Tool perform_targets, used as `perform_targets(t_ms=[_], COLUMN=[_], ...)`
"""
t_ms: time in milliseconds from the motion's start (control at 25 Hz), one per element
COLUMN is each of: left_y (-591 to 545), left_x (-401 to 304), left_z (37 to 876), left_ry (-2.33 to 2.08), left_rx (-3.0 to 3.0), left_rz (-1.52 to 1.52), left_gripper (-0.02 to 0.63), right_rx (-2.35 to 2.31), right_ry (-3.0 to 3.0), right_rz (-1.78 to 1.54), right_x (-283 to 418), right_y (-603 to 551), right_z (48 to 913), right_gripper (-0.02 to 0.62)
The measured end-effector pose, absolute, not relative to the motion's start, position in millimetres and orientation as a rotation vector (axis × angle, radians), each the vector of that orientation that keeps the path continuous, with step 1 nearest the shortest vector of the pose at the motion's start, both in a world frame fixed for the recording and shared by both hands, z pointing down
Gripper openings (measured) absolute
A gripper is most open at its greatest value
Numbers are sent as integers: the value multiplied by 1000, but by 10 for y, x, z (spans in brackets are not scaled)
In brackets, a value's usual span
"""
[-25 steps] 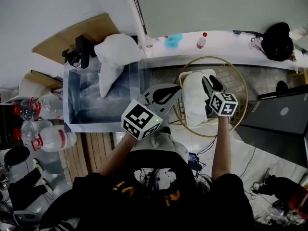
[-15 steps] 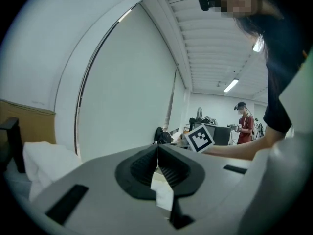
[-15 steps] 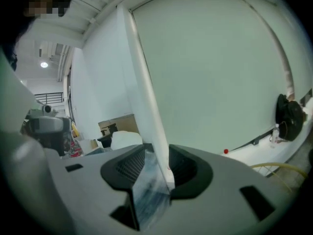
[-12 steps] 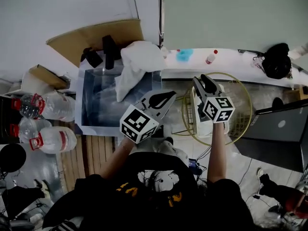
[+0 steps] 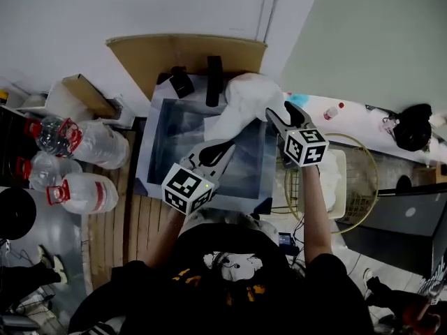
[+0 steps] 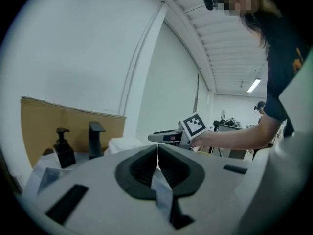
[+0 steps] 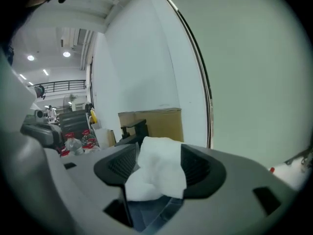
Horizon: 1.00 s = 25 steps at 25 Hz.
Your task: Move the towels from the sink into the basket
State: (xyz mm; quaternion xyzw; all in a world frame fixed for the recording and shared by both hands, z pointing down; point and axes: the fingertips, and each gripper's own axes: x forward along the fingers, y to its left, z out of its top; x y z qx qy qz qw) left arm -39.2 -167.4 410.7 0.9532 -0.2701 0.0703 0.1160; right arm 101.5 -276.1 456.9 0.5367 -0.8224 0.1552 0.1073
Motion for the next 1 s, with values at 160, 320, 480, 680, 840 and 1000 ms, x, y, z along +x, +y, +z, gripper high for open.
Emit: perform_targets(t_ms=[160,320,480,680,840,1000], left_y=[-1810,-1883,-1927,-2008,-2088,-2146], left_x=[-832,-1142,-1381,-1593,-1640,-1549], left_z=[4163,4225,4298,4339,4364,4319], left_ry=[-872,-923,-965,-1004,-1007,-986], left_rx=[2754,2719,2686,2662,2658,2678], left_rz=[195,194,204,203,202,187], left_gripper=[8,8,8,8,8,8], right_rx=[1575,1562,1547,1600,1617,1634], right_ry=[-2327,-2164,-1993,-1928,-1896,-1872], right_rz=[502,506,502,490,491,476], right_x=[765,665,629,643,670,752], right_y=[-3121,-3410,-3656,-3901,-3959,-3992], right_z=[4857,5213,5543,5726,5779,5769], right_gripper=[322,350,359,359,354,237])
